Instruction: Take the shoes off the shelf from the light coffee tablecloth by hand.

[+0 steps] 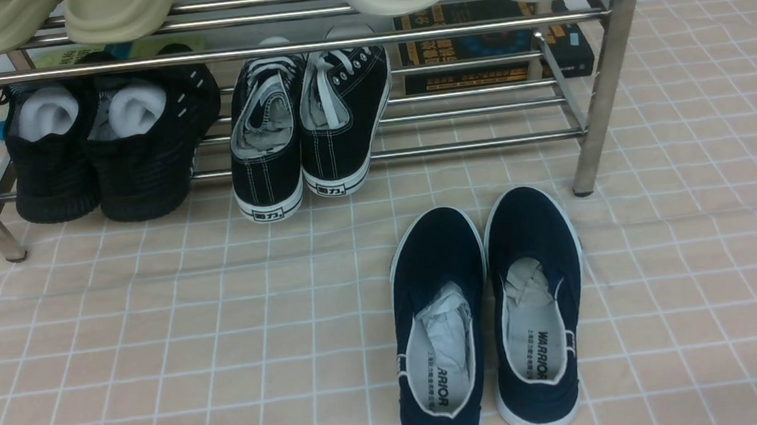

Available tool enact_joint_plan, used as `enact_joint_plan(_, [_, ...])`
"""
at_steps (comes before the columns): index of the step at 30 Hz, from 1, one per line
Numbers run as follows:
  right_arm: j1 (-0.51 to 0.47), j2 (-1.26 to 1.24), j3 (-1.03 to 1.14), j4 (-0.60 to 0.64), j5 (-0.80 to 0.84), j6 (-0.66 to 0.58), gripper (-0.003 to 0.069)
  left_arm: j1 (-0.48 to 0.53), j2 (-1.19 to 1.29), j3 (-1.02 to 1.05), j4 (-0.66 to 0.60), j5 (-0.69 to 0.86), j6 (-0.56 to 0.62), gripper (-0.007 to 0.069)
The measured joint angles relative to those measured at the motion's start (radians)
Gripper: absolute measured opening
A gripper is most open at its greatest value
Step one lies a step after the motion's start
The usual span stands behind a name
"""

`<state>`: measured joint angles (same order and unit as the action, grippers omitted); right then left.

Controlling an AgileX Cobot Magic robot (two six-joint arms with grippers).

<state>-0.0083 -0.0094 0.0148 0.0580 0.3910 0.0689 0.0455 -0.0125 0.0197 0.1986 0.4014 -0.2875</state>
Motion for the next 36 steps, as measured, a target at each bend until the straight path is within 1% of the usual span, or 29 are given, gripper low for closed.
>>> enact_joint_plan(36, [0.000,0.000,0.000,0.000,0.000,0.000,0.0118,0.000,0.000,0.000,0.000,0.000,0.000,0.0239])
